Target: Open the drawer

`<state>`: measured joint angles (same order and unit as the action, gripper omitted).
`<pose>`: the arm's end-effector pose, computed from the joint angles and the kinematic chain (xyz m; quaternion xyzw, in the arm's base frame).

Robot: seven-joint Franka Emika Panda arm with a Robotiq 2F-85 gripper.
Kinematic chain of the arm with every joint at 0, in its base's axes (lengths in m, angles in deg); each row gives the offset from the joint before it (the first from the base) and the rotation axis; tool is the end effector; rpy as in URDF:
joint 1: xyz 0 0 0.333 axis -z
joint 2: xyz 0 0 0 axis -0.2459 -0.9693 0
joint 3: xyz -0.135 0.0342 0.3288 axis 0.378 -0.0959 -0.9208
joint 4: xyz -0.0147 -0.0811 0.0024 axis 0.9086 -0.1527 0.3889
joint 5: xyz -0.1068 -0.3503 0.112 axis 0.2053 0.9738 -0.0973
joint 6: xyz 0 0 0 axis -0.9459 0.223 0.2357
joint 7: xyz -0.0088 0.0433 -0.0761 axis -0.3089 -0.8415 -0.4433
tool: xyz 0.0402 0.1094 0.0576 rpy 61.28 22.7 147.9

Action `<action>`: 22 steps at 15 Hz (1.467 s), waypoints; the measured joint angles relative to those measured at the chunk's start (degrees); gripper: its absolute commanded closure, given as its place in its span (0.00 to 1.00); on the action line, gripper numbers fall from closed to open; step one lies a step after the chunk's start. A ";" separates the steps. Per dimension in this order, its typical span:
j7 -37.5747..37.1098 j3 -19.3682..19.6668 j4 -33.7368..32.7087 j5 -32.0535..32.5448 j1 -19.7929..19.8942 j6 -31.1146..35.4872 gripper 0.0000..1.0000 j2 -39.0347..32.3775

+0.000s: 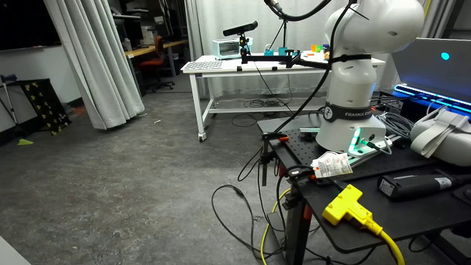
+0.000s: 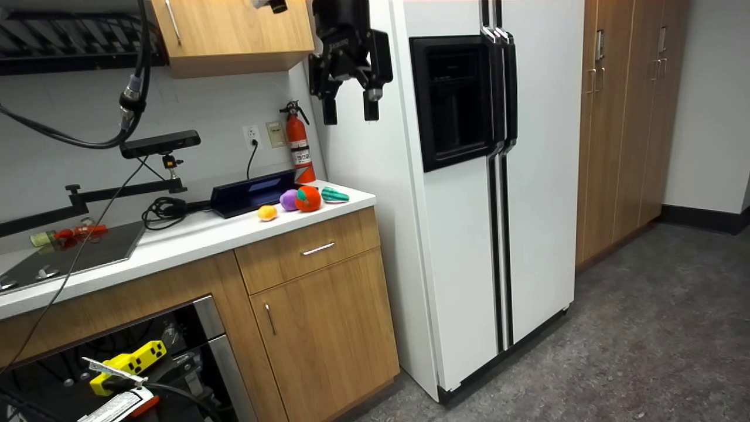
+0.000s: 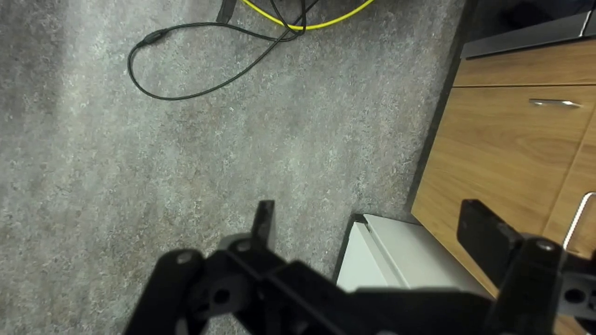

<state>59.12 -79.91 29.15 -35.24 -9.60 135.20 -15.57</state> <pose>0.4843 -0.0939 0.5259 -0.9989 0.0007 0.0462 0.0023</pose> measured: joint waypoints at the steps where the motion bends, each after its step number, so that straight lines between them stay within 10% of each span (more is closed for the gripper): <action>1: 0.00 0.00 0.00 0.00 0.00 0.00 0.00 0.05; 22: 3.68 -7.28 -2.35 -16.22 -3.47 14.14 0.00 -20.33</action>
<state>62.80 -87.20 26.80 -51.46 -13.07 149.34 -35.89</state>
